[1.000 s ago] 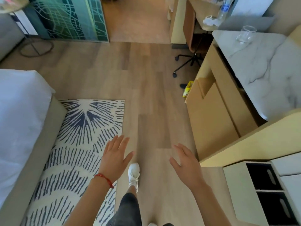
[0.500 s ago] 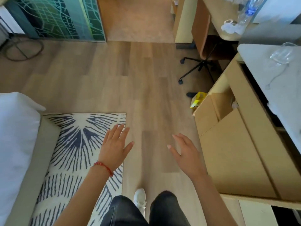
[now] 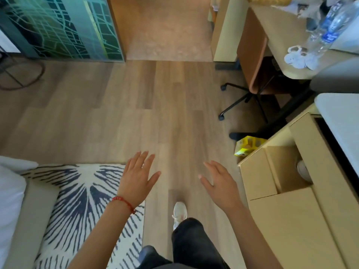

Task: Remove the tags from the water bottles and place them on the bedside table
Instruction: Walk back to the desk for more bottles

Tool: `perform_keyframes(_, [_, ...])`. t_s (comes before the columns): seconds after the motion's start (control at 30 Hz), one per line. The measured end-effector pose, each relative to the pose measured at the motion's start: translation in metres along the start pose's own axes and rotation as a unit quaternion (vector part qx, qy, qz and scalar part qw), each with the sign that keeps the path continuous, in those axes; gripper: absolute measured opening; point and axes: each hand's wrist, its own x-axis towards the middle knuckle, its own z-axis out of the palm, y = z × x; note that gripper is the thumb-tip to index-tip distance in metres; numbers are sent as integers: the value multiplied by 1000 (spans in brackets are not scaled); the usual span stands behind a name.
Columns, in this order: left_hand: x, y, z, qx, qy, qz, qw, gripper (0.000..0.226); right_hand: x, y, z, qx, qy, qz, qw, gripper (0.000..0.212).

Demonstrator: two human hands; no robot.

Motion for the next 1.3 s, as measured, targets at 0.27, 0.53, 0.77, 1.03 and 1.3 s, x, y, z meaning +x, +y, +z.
perform_keyframes(0.27, [145, -6, -33, -7, 3, -31, 999, 60, 151, -6, -42, -17, -2, -20, 1000, 49])
perform_keyframes(0.53, [317, -33, -43, -4, -2, 20, 1000, 53, 301, -3, -60, -10, 31, 31, 999, 48])
perform_keyframes(0.77, [471, -57, -79, 16, -16, 83, 996, 54, 438, -23, -86, 11, 55, 87, 995, 50])
perform_keyframes(1.03, [614, -46, -91, 27, -55, 135, 989, 53, 535, -15, -119, 25, 95, 135, 986, 50])
perform_keyframes(1.3, [738, 29, -69, 21, -65, 212, 975, 76, 619, 54, -176, 10, 145, 163, 976, 48])
